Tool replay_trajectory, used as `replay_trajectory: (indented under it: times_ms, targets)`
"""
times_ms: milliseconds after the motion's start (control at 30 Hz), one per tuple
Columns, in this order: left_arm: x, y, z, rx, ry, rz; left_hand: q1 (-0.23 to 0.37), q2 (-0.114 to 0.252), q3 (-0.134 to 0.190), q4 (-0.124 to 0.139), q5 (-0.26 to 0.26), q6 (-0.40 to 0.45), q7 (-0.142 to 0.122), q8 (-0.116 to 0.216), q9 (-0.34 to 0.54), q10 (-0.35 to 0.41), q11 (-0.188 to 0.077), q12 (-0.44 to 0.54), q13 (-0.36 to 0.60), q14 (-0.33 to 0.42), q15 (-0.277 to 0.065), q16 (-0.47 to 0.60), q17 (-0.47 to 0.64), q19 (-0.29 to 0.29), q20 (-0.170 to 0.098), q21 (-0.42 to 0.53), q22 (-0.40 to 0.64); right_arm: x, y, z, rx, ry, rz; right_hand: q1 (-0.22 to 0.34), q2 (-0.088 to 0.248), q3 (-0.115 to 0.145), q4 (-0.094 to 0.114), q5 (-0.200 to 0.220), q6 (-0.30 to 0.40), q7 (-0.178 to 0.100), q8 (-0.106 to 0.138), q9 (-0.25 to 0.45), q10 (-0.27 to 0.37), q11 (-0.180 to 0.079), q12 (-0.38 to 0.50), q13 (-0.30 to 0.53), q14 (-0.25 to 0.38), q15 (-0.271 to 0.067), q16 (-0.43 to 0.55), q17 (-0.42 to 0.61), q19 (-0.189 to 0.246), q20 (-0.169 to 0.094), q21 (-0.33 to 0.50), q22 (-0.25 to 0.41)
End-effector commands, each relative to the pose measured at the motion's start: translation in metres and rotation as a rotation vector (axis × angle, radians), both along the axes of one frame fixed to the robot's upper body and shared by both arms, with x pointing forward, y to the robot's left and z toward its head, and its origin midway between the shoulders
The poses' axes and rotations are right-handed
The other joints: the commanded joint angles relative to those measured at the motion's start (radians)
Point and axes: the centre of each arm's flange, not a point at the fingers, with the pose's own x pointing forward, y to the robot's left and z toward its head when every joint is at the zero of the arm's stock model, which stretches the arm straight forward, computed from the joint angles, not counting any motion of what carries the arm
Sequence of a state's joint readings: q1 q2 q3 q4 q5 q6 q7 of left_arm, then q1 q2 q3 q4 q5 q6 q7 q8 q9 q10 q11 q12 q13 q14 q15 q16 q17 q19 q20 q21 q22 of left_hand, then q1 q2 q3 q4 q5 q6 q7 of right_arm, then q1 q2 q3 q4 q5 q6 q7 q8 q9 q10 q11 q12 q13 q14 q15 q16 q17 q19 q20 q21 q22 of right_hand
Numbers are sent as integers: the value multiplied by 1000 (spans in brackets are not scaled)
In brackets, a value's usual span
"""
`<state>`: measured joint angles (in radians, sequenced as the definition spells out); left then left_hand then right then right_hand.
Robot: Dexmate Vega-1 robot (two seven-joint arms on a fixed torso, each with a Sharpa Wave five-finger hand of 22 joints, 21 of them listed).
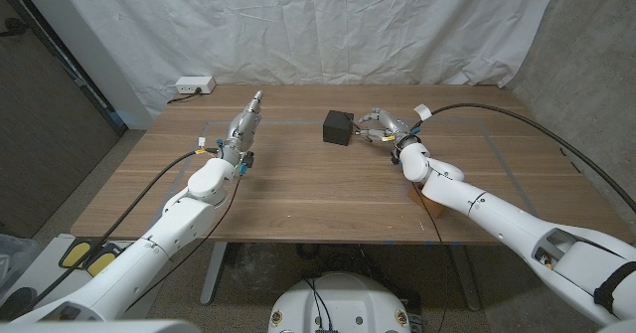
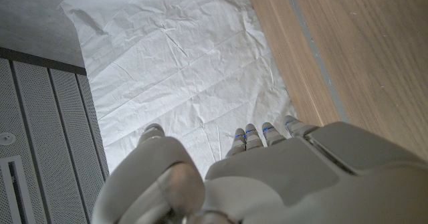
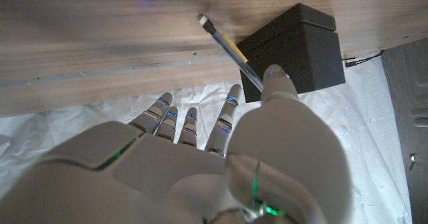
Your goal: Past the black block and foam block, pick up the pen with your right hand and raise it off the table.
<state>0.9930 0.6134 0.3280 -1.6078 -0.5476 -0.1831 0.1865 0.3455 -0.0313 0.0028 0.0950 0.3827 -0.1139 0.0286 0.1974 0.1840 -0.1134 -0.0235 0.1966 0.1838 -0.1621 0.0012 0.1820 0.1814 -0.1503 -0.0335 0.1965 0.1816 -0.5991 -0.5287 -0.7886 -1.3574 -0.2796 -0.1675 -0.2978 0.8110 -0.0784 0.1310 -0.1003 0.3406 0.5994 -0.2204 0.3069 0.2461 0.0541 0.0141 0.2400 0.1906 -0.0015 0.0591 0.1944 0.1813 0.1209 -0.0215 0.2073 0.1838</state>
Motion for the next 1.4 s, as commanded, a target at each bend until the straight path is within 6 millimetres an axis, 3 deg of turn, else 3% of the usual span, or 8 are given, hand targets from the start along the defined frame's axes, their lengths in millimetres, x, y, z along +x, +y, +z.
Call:
replay_trajectory:
  times_ms: [33, 200, 267, 500, 733, 1100, 1400]
  targets:
    - [1, 6, -2, -15, -2, 1, 15, 4, -4, 0, 2, 5, 1, 3, 1, 0, 2, 8, 2, -1, -4, 9, 2, 1, -68, 3, 2, 1, 4, -1, -4, -9, -13, 7, 9, -6, 3, 6, 26, 2, 11, 4, 16, -1, 8, 1, 17, 3, 6, 3, 15, 4, 8, 2]
    - [3, 7, -5, -24, -3, -3, 17, 4, -4, -1, 2, 4, 2, 3, 1, 0, 2, 7, 2, 1, -3, 9, 2, 1, -66, 3, 2, 1, 7, -2, -8, -15, -14, 11, 17, -9, 4, 8, 48, 2, 17, 5, 31, -7, 12, 1, 36, -11, 10, 3, 27, 8, 11, 2]
    - [3, 8, -5, -21, 3, -4, 17, 5, -5, -1, 3, 4, 2, 3, 1, 0, 1, 8, 2, 1, -3, 9, 2, 0, -65, 3, 2, 1, 8, -2, -8, -15, -14, 19, 25, -13, 3, 10, 98, 4, 35, 8, 50, -15, 16, -1, 48, -23, 8, 3, 33, 8, 11, 2]
    - [5, 11, -5, -13, 12, -8, 19, 6, -6, -2, 3, 2, 3, 1, 1, 0, 4, 7, 2, 1, -1, 8, 2, -2, -63, 2, 2, 1, 12, -3, -7, -17, -14, 33, 34, -21, 0, 12, 165, 1, 59, 14, 90, -21, 24, -2, 72, -39, 9, 3, 49, 10, 12, 3]
    - [8, 11, -4, 3, 27, -15, 20, 7, -7, -2, 3, 1, 4, 1, 1, -2, 5, 6, 2, -1, 1, 7, 2, -6, -59, 1, 2, 0, 16, -2, -11, -21, -4, 36, 41, -26, 2, 13, 180, 0, 64, 17, 107, -22, 27, -3, 95, -49, 13, 4, 62, 21, 14, 3]
    - [13, 12, -2, 12, 35, -17, 23, 8, -8, -3, 3, 0, 4, 0, 2, -7, 4, 4, 2, -3, 5, 6, 2, -11, -54, 0, 2, -1, 16, -1, 0, -41, -1, 31, 68, -39, 15, 14, 240, 0, 69, 5, 201, -40, 49, -6, 159, -50, 22, 6, 97, 47, 20, 4]
    - [14, 10, -1, 19, 36, -20, 26, 10, -9, -4, 3, -2, 3, -1, 2, -8, 5, 4, 2, -4, 5, 6, 2, -14, -52, 0, 2, -1, 15, -2, 11, -55, 7, 30, 79, -44, 19, 14, 264, 1, 67, -6, 227, -45, 52, -7, 181, -54, 22, 6, 111, 57, 22, 5]
